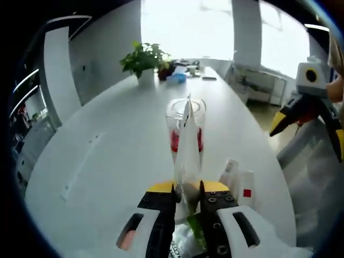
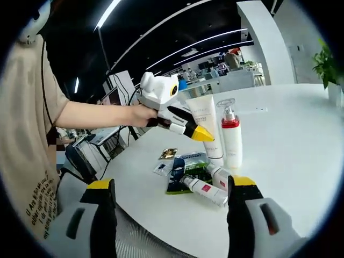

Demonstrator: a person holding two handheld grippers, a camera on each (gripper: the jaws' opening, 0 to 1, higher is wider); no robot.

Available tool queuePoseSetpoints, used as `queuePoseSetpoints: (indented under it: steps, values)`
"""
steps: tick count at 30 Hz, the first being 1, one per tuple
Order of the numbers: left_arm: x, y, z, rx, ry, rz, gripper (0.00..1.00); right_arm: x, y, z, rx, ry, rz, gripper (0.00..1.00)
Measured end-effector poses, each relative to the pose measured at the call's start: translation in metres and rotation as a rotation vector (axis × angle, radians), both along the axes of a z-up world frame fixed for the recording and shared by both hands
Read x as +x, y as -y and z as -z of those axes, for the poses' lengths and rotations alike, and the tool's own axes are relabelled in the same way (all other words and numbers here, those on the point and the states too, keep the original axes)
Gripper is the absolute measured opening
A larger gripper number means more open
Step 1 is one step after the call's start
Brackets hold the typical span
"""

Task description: Arrange the skincare products in the storage area until every visible bottle or jar stands upright without overlapping.

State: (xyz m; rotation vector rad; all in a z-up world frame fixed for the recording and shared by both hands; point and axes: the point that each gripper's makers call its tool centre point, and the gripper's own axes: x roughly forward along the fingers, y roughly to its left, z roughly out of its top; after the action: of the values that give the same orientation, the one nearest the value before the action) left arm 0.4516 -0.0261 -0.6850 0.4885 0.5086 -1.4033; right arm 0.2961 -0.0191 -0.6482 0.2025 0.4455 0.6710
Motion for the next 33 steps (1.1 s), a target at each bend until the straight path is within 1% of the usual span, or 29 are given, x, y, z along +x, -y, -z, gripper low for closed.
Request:
queuePoseSetpoints:
  steps: [4,20,24,27,33]
  values:
    - [0.0013,-0.0002,0.0001,0.002,-0.015,-0.016,0.14,0.0001,0.0000,0.0000,0.000,0.000,0.001,0.85]
    - [0.0006,-0.0011,0.0004,0.014,-0.008,-0.020,0.16,0.0000,-0.0003,-0.0001,0.001,0.001,0.001,0.86]
    - [0.0006,-0.0001,-0.0023,0.003,-0.011,-0.026,0.23,-0.0005,-0.0005,0.0014,-0.007,0.000,-0.002,0.86]
    - [-0.0002,-0.0001,-0.0039,0.006,-0.001,-0.021,0.24,-0.0013,-0.0011,0.0032,-0.019,-0.001,-0.007,0.86]
    - [-0.0013,-0.0042,-0.0055,0.016,-0.004,-0.032,0.30,-0.0008,-0.0002,0.0023,-0.014,0.003,-0.002,0.87]
